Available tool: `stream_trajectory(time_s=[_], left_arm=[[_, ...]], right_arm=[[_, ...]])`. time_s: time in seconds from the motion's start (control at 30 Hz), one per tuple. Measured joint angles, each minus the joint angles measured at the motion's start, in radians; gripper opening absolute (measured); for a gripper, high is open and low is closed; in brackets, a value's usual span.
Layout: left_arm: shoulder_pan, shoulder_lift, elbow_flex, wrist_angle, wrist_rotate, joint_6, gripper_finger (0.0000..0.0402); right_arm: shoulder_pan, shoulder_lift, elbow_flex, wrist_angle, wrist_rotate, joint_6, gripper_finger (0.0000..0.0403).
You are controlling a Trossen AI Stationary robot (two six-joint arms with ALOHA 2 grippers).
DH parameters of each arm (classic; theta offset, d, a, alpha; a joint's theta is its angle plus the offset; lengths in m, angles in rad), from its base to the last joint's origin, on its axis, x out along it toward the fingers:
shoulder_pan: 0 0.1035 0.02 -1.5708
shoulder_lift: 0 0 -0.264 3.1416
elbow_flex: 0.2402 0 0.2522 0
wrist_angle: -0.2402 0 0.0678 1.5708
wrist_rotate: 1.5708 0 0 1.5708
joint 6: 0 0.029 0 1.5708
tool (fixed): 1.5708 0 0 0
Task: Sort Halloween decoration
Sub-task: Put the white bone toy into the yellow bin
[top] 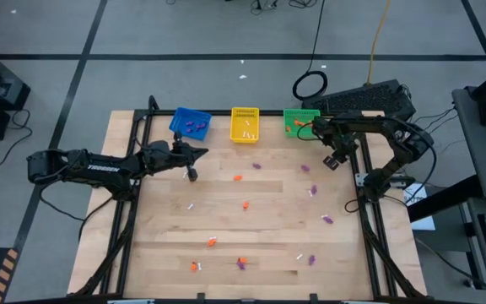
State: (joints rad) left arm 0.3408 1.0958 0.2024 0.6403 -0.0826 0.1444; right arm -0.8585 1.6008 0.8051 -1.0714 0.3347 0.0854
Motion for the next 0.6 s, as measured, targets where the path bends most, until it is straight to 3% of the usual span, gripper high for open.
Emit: stream_trajectory(time_s=[0.17,0.6], left_arm=[[0.0,0.0,0.0,-0.002,0.0,0.0,0.0],[0.0,0.0,0.0,-0.003,0.0,0.0,0.0]], right_arm=[[-0.005,0.001,-0.014,0.026,-0.049,-0.001,0.011],[-0.004,0.001,-0.025,0.039,-0.026,0.006,0.0098]])
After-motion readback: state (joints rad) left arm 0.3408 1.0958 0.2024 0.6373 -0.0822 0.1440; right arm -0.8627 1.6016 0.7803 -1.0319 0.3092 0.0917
